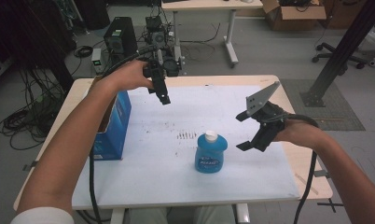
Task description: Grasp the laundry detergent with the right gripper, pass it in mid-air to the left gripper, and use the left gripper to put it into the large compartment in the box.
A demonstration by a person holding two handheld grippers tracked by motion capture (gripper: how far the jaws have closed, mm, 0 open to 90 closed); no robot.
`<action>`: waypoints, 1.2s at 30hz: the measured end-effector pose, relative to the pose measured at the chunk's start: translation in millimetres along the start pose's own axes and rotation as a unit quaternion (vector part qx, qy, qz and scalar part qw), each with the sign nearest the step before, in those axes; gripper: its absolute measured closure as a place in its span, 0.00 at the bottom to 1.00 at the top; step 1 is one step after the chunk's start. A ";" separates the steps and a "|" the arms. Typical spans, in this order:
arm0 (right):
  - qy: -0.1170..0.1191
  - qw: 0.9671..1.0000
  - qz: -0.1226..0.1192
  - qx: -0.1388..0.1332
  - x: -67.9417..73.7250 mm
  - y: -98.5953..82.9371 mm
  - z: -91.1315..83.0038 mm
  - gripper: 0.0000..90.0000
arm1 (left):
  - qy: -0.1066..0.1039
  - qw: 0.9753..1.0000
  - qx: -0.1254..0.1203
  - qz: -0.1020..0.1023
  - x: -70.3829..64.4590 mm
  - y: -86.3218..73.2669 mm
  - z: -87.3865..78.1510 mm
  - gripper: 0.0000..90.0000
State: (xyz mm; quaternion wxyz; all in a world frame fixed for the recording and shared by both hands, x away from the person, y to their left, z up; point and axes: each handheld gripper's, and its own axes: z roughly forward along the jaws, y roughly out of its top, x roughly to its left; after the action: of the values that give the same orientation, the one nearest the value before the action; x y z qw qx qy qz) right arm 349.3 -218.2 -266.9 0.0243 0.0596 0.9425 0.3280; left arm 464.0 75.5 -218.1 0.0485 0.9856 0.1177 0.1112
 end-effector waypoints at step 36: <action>0.015 0.996 0.020 -0.089 5.9 -39.9 42.2 0.03 | -0.001 1.000 0.006 0.002 -3.2 3.5 0.8 0.07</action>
State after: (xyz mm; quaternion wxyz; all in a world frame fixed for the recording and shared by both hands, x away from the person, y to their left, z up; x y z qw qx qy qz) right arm 343.2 -222.5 -324.8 0.0085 0.0707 0.9083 0.4121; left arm 461.9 71.3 -219.1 0.0428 0.9862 0.1164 0.1098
